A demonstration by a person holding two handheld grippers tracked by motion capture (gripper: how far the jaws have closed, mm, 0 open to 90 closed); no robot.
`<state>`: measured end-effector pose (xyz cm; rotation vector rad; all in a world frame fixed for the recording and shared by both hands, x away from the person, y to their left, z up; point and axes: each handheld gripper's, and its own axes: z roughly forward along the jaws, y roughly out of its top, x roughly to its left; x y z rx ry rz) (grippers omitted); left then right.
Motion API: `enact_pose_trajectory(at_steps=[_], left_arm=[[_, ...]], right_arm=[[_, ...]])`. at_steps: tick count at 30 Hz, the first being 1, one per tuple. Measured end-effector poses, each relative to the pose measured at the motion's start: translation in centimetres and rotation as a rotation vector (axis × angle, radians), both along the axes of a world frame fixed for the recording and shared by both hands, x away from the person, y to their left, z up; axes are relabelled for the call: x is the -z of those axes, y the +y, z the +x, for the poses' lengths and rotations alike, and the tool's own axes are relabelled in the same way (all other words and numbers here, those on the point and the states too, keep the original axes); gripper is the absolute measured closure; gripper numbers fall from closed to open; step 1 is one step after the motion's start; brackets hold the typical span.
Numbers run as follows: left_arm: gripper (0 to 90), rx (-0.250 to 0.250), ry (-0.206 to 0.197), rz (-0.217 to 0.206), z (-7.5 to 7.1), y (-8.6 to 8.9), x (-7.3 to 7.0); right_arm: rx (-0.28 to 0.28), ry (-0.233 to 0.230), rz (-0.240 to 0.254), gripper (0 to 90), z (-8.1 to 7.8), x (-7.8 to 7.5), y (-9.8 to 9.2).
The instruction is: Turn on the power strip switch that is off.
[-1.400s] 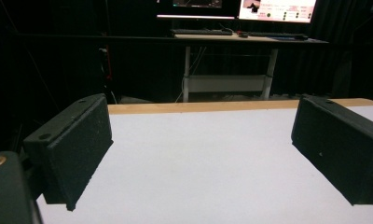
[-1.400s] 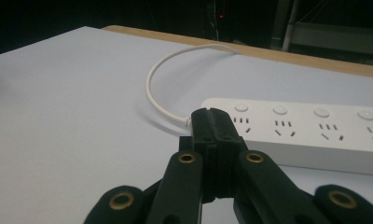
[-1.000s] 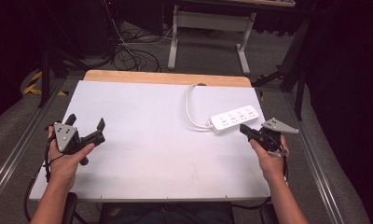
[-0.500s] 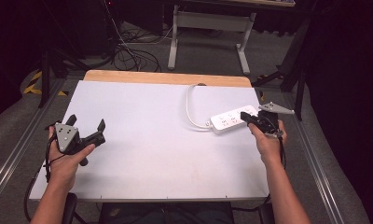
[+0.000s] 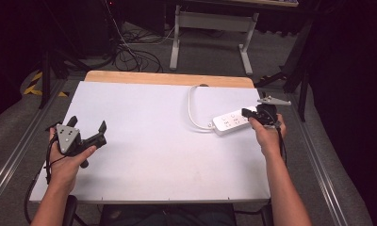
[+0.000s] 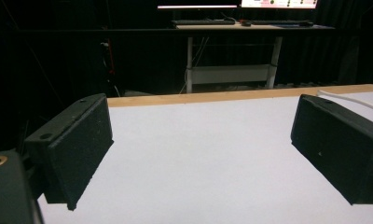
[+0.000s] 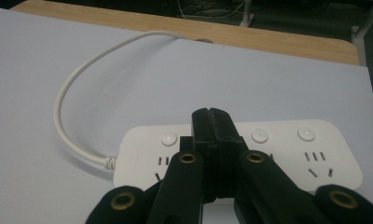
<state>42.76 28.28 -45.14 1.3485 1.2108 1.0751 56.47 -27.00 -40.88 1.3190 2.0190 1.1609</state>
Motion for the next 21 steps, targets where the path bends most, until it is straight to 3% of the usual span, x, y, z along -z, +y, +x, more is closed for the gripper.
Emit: enact_pose_trajectory(at_steps=[21], left_arm=[[6.0,-0.006,0.005,-0.001,0.0,0.2,0.1]], right_arm=[[0.030,0.083,-0.068,90.0,3.5,1.2,0.4]])
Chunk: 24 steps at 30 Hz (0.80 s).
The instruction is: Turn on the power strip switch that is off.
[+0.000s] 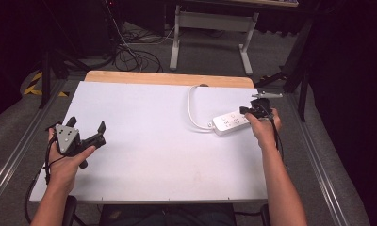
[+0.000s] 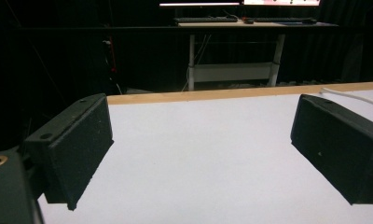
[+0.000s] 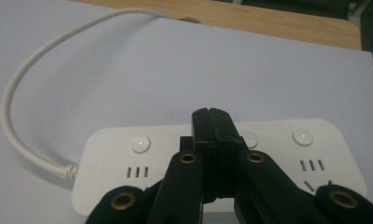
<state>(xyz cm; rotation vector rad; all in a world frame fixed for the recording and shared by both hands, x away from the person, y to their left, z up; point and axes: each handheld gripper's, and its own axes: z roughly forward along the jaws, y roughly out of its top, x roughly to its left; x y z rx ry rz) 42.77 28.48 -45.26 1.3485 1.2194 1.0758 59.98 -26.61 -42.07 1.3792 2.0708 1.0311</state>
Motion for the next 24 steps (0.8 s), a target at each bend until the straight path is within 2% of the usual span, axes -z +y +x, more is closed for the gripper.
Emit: enact_pose_trajectory(at_steps=[7,13,24], left_arm=[[6.1,0.003,0.004,0.009,0.0,0.0,0.0],[6.2,0.005,0.007,0.012,0.0,0.0,0.0],[6.2,0.012,0.010,0.014,-0.1,-0.1,0.1]], right_arm=[[0.020,0.013,-0.050,90.0,1.6,0.6,0.1],[0.048,0.056,-0.079,90.0,3.1,1.7,-0.2],[0.071,0.078,-0.115,90.0,4.0,2.6,-0.5]])
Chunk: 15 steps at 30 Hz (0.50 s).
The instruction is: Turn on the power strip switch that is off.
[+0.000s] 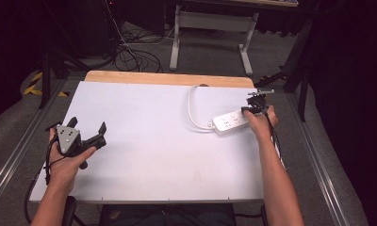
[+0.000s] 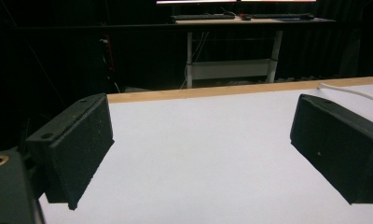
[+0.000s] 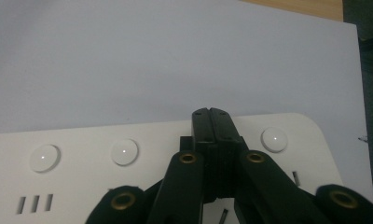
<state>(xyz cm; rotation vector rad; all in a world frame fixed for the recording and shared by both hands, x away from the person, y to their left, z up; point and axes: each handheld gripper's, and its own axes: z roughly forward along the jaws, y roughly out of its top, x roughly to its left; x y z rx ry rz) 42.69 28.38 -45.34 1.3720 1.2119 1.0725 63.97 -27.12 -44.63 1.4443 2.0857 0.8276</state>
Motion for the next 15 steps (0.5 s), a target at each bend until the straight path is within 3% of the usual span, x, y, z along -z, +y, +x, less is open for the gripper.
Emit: enact_pose_trajectory(at_steps=[4,12,14,15], left_arm=[[6.3,0.005,0.002,0.002,-0.01,-0.06,0.01],[6.4,0.008,0.004,0.004,-0.05,-0.08,0.00],[6.4,0.007,0.007,0.004,-0.10,-0.08,-0.01],[6.4,0.007,0.005,0.003,-0.11,-0.10,0.00]], right_arm=[[0.007,-0.006,0.023,90.0,0.20,0.21,-0.25],[0.012,-0.006,0.009,90.0,0.16,0.32,-0.06],[0.000,0.013,0.062,90.0,0.22,0.37,-0.42],[-0.001,0.012,0.059,90.0,0.20,0.37,-0.40]])
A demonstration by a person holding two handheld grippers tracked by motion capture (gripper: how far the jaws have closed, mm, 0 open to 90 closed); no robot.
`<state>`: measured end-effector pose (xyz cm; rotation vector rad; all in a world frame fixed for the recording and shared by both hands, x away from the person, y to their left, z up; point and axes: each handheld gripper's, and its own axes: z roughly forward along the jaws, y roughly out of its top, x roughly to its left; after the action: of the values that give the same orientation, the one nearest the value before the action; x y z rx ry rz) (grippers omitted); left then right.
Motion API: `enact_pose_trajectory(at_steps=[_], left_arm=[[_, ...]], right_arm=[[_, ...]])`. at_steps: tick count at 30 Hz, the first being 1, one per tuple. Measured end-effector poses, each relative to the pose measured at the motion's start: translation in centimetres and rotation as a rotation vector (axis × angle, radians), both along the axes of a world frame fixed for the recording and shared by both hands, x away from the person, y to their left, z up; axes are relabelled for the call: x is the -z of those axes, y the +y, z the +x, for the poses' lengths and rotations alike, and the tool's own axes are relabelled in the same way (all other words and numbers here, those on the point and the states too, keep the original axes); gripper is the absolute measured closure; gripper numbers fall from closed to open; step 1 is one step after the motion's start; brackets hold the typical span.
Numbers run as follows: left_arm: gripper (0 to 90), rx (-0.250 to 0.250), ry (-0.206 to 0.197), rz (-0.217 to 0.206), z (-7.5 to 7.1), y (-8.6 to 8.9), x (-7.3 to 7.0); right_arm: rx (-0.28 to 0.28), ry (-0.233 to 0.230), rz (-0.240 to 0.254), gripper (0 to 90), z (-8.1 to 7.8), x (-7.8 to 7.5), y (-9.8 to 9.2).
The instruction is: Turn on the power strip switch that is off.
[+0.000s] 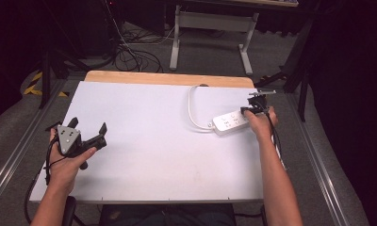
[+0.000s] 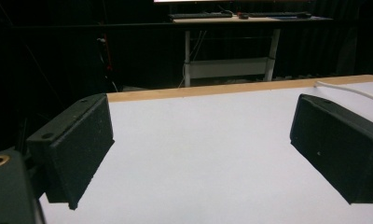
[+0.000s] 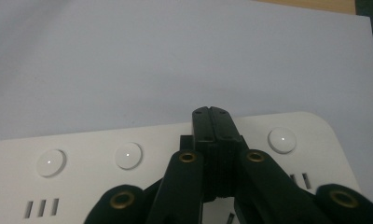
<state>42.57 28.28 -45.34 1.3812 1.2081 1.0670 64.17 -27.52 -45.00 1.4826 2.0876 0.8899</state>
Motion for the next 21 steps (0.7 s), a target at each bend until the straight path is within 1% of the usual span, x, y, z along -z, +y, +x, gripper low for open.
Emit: enact_pose_trajectory(at_steps=[1,3,5,9,21], left_arm=[[6.4,0.001,0.000,0.000,-0.02,-0.01,-0.01],[6.4,0.002,0.000,0.001,-0.03,-0.03,-0.01],[6.4,0.002,0.000,-0.001,-0.03,-0.03,0.00],[6.4,0.001,0.004,0.001,-0.04,0.03,0.00],[6.5,-0.001,0.003,-0.003,-0.12,0.12,0.00]], right_arm=[[0.000,0.000,0.000,90.0,0.00,0.00,0.00],[-0.001,-0.004,-0.021,90.0,-0.03,0.02,0.27],[0.000,-0.003,-0.021,90.0,-0.04,0.04,0.27],[0.002,-0.001,-0.002,90.0,0.00,0.14,0.06],[0.005,-0.003,-0.007,90.0,-0.04,0.23,0.13]])
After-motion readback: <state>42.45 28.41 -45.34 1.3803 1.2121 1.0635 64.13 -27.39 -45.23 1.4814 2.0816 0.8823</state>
